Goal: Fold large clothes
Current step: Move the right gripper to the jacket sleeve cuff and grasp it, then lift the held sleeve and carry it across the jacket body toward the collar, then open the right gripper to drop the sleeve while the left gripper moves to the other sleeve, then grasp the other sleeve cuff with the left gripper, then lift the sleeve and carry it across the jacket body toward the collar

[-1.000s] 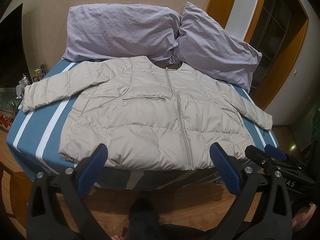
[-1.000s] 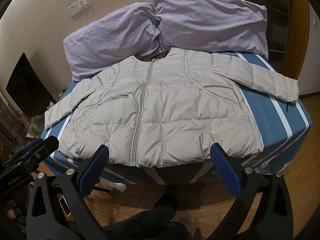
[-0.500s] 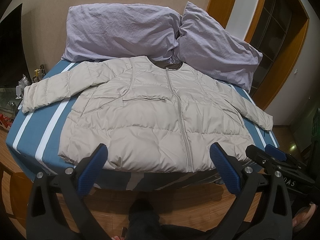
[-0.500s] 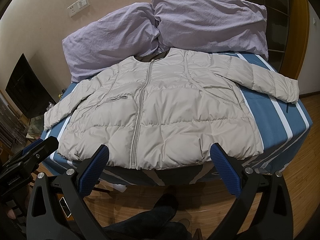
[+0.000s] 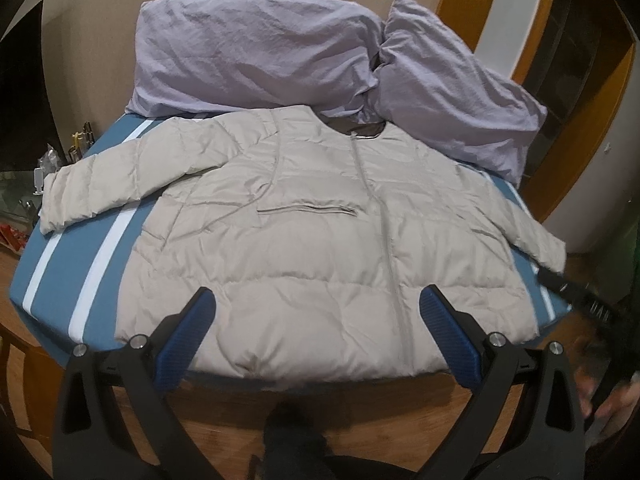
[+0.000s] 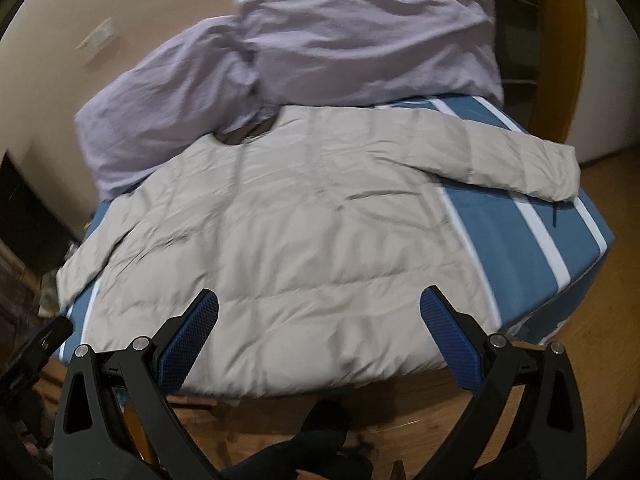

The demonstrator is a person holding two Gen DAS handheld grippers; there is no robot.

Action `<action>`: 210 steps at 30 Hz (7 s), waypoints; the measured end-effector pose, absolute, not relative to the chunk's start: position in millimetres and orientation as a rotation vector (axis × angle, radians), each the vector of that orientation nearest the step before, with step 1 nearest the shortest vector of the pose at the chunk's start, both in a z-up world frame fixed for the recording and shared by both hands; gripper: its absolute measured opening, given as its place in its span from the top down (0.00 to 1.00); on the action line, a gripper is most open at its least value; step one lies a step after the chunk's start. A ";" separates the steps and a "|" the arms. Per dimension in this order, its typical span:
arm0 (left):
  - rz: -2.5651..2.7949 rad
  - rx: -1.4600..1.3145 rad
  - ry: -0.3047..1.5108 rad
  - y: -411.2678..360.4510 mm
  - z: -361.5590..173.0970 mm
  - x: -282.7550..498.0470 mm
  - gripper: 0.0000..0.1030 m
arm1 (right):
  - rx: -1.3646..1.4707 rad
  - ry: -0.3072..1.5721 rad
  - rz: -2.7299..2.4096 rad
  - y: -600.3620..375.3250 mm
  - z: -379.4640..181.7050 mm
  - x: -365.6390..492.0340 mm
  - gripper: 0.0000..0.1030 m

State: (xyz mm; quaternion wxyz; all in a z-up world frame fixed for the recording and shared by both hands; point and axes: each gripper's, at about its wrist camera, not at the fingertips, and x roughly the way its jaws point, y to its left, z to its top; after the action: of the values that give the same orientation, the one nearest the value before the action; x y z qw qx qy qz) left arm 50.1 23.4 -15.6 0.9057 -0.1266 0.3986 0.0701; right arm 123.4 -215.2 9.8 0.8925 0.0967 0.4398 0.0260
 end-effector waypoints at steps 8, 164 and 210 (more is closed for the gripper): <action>0.187 -0.234 0.870 38.9 -30.6 86.5 0.02 | 0.332 0.934 -0.180 -314.4 -15.6 194.2 0.01; 0.875 -0.848 0.789 433.0 -125.3 66.9 0.79 | -0.134 0.972 0.155 -22.3 -117.7 381.9 0.10; -0.087 -0.427 0.742 101.3 4.2 315.5 0.84 | 0.004 0.943 0.027 -156.6 -59.7 320.7 0.10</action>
State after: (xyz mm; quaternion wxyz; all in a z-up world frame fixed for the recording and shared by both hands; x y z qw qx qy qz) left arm 315.5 101.3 4.2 0.9089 -0.2068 0.3595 -0.0420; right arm 320.7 -156.6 -59.6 0.8907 0.0018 0.4544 0.0130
